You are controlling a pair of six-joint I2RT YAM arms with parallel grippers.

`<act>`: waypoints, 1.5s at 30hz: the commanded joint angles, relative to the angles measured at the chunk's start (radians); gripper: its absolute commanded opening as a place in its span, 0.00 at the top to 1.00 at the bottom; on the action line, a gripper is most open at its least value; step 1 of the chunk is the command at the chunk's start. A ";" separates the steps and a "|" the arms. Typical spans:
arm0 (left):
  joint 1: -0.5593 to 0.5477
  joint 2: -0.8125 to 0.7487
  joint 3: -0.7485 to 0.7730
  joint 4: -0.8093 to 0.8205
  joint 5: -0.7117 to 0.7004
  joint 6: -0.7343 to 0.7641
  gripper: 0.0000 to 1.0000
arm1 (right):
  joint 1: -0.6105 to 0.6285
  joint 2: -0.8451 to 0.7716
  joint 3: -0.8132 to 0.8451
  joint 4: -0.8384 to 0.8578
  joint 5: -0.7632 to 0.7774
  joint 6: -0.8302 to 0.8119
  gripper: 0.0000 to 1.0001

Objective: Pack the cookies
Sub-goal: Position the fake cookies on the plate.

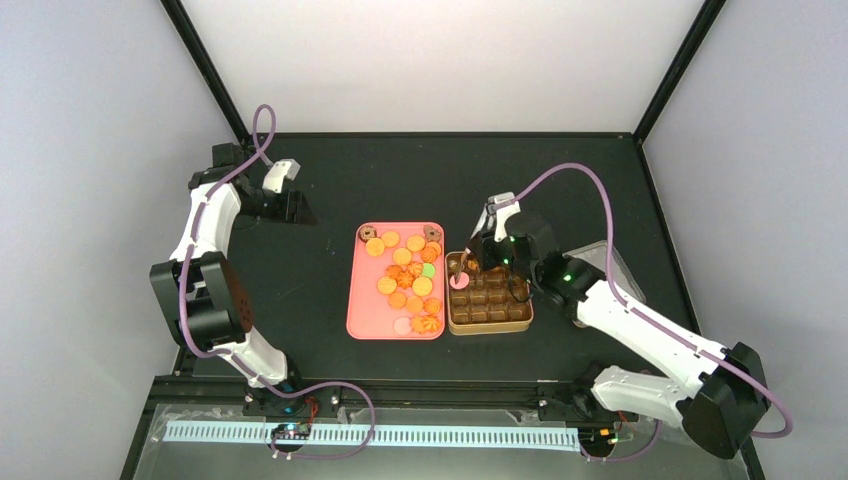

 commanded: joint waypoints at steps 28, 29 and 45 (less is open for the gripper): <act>-0.002 -0.049 -0.013 0.002 0.027 0.018 0.35 | -0.014 0.039 0.000 0.164 -0.072 0.058 0.74; -0.001 -0.049 -0.012 0.000 0.028 0.018 0.35 | -0.014 0.044 0.001 0.164 -0.072 0.059 0.74; -0.001 -0.058 -0.012 0.000 0.027 0.019 0.35 | -0.015 0.092 0.001 0.196 -0.073 0.068 0.84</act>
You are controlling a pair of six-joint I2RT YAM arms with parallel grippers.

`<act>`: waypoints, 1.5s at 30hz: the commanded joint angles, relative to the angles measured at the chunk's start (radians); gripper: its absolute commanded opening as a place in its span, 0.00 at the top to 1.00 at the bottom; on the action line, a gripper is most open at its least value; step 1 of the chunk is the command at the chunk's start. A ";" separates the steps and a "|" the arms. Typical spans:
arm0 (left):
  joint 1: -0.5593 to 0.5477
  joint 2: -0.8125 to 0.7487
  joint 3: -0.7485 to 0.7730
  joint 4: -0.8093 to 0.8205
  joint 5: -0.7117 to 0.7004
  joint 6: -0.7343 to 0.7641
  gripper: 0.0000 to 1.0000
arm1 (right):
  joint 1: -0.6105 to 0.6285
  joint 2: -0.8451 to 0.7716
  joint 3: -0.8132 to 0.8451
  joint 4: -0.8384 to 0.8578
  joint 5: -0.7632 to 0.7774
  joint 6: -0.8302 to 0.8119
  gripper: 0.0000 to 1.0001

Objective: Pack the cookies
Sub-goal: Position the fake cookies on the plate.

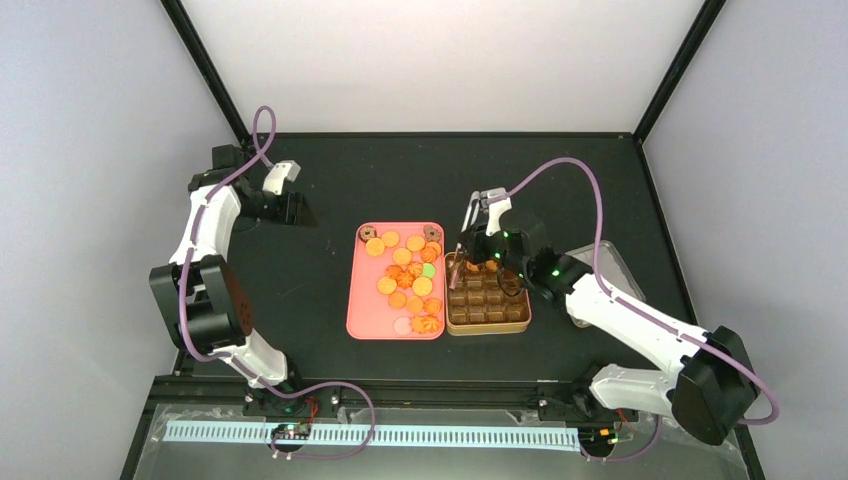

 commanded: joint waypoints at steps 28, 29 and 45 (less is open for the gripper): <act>-0.001 -0.048 0.007 0.000 0.041 0.007 0.35 | -0.003 0.062 0.001 -0.022 0.067 -0.011 0.87; -0.002 -0.048 0.006 0.000 0.041 0.007 0.35 | -0.004 0.070 0.008 -0.029 0.070 -0.008 0.87; -0.002 -0.056 -0.003 -0.003 0.051 0.011 0.35 | -0.004 -0.039 0.087 -0.071 0.056 -0.002 0.63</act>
